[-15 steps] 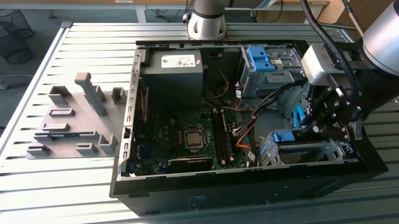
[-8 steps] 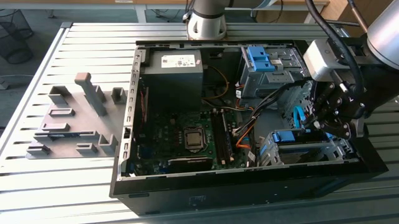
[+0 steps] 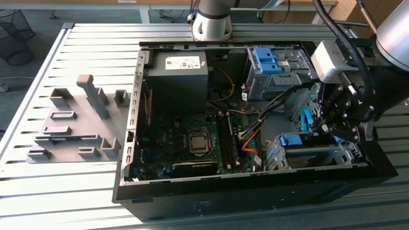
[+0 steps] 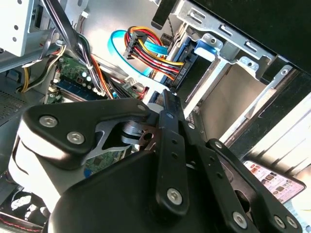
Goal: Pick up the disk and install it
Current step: 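Insert the second disk wire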
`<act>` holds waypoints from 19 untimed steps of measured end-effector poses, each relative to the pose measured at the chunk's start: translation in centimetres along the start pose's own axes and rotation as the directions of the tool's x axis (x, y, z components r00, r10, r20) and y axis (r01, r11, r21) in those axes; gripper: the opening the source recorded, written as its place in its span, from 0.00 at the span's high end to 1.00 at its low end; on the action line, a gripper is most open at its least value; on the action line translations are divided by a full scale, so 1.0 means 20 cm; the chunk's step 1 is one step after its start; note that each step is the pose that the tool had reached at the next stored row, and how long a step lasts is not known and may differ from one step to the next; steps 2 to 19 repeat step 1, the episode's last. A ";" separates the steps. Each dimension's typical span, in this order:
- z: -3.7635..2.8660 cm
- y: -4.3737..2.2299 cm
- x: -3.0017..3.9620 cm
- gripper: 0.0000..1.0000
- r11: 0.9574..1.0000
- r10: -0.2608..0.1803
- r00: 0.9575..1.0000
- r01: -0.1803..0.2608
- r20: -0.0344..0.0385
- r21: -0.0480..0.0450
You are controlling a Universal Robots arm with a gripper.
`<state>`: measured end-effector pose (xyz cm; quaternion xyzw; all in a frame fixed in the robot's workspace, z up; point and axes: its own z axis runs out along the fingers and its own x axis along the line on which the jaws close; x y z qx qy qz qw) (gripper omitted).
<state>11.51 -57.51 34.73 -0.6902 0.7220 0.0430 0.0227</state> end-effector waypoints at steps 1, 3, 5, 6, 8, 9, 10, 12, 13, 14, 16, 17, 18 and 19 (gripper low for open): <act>0.000 0.000 0.000 0.89 1.000 0.000 1.000 0.000 0.000 0.000; 0.000 0.000 0.000 0.89 1.000 0.000 1.000 0.000 0.000 0.000; 0.000 0.000 0.000 0.89 1.000 0.000 1.000 0.000 0.000 0.000; 0.000 0.000 0.000 0.89 1.000 0.000 1.000 0.000 0.000 0.000; 0.000 0.000 0.000 0.89 1.000 0.000 1.000 0.000 0.000 0.000; 0.000 0.000 0.000 0.89 1.000 0.000 1.000 0.000 0.000 0.000; 0.000 0.000 0.000 0.89 1.000 0.000 1.000 0.000 0.000 0.000; 0.000 0.000 0.000 0.89 1.000 0.000 1.000 0.000 0.000 0.000; 0.000 0.000 0.000 0.89 1.000 0.000 1.000 0.000 0.000 0.000; 0.000 0.000 0.000 0.89 1.000 0.000 1.000 0.000 0.000 0.000; 0.000 0.000 0.000 0.89 1.000 0.000 1.000 0.000 0.000 0.000; 0.000 0.000 0.000 0.89 1.000 0.000 1.000 0.000 0.000 0.000; 0.000 0.000 0.000 0.89 1.000 0.000 1.000 0.000 0.000 0.000; 0.000 0.000 0.000 0.89 1.000 0.000 1.000 0.000 0.000 0.000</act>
